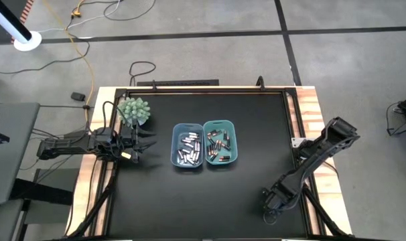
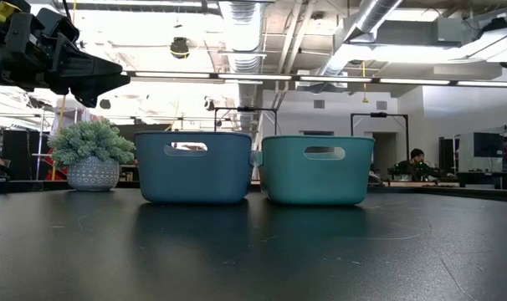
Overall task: Sort batteries
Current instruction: Put the silver battery into the blue bin
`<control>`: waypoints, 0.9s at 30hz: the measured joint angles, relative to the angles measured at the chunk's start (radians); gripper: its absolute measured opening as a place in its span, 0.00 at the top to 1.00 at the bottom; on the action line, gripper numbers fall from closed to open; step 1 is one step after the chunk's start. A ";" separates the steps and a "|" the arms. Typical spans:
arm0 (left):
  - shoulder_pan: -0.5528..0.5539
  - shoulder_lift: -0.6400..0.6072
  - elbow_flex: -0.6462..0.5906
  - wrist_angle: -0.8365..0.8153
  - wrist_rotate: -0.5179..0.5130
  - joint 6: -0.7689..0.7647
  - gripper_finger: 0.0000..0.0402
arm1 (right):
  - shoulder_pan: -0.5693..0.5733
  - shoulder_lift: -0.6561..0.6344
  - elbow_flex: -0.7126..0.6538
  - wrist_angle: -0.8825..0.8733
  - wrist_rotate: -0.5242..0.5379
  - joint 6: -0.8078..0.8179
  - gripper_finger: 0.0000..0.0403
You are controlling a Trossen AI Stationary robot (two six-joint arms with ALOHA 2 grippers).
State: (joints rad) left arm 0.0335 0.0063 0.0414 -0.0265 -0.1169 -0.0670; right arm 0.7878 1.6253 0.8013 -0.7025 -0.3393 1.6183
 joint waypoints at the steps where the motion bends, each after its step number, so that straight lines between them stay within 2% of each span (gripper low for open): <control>1: 0.000 0.000 0.000 0.000 0.000 0.000 0.61 | -0.005 0.000 0.006 -0.007 0.014 -0.002 0.39; 6: 0.000 0.000 0.000 0.000 0.000 0.000 0.61 | -0.025 0.000 0.029 -0.022 0.064 -0.008 0.39; 14: 0.000 0.000 0.000 0.000 0.000 0.000 0.61 | -0.068 -0.038 0.089 -0.023 0.231 -0.007 0.39; 21: 0.000 0.000 0.000 0.000 0.000 0.000 0.61 | -0.113 -0.151 0.165 -0.018 0.491 -0.062 0.39; 24: 0.000 0.000 0.000 0.000 0.000 0.000 0.61 | -0.153 -0.200 0.197 -0.012 0.608 -0.137 0.39; 27: 0.000 0.000 0.000 0.000 0.000 0.000 0.61 | -0.216 -0.236 0.229 0.031 0.675 -0.252 0.39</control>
State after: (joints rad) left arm 0.0337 0.0067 0.0414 -0.0265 -0.1169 -0.0672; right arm 0.5719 1.3889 1.0298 -0.6714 0.3355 1.3661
